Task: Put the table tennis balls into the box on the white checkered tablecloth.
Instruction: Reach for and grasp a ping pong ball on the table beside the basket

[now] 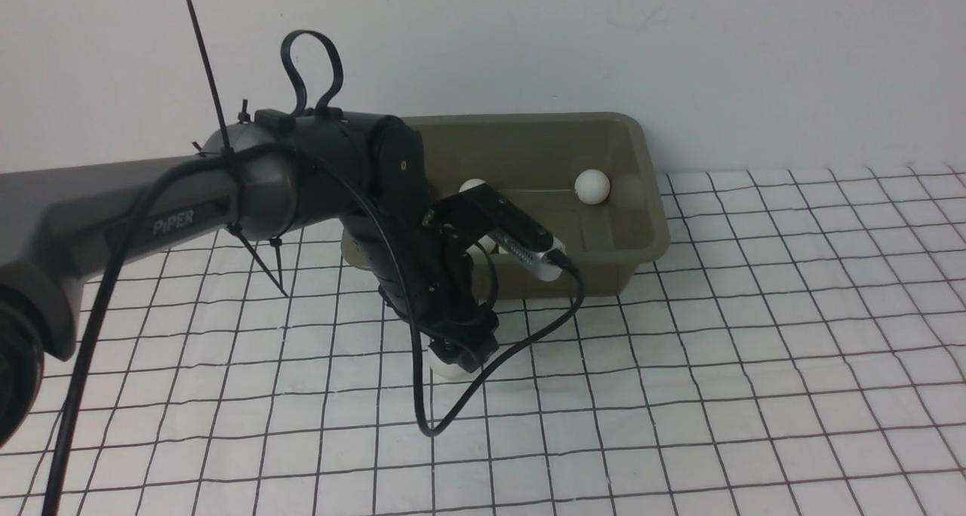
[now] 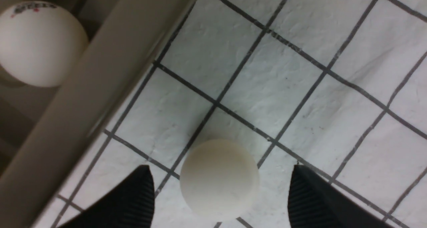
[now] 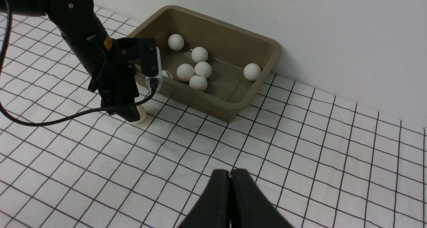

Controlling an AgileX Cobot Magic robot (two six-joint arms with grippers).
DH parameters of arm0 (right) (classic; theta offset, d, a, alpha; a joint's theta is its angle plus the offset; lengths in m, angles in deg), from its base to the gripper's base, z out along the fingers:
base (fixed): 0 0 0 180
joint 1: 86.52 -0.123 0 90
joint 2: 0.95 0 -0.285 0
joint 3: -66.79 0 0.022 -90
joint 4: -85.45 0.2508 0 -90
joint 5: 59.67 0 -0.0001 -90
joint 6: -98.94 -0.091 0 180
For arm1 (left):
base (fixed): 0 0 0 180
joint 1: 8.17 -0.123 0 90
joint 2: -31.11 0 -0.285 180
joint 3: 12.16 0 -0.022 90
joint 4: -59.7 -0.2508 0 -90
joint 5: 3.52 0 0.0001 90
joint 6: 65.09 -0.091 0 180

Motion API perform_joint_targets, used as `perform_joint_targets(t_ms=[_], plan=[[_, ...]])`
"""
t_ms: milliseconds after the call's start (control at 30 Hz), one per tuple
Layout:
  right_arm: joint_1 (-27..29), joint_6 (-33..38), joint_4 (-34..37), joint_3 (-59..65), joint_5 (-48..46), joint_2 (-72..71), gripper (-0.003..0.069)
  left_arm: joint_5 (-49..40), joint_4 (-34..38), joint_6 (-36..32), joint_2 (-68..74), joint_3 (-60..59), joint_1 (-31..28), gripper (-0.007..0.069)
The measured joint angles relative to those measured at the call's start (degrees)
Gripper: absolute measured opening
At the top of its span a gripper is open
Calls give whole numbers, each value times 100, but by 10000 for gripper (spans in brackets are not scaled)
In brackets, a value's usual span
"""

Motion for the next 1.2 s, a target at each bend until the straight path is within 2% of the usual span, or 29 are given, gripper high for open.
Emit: perform_joint_targets(t_ms=[567,667,767,1033,1200], plan=[[0,0,0,0,0,0,-18,118,-8,74,497,9,0,482],[0,0,0,0,0,0,-18,118,-8,156,510,37,0,451],[0,0,-18,0,0,0,-18,64,-8,312,510,54,0,345],[0,0,-20,0,0,0,-18,-697,-25,572,348,22,0,346],[0,0,-20,0,0,0,-18,-833,-19,598,-179,3,0,346]])
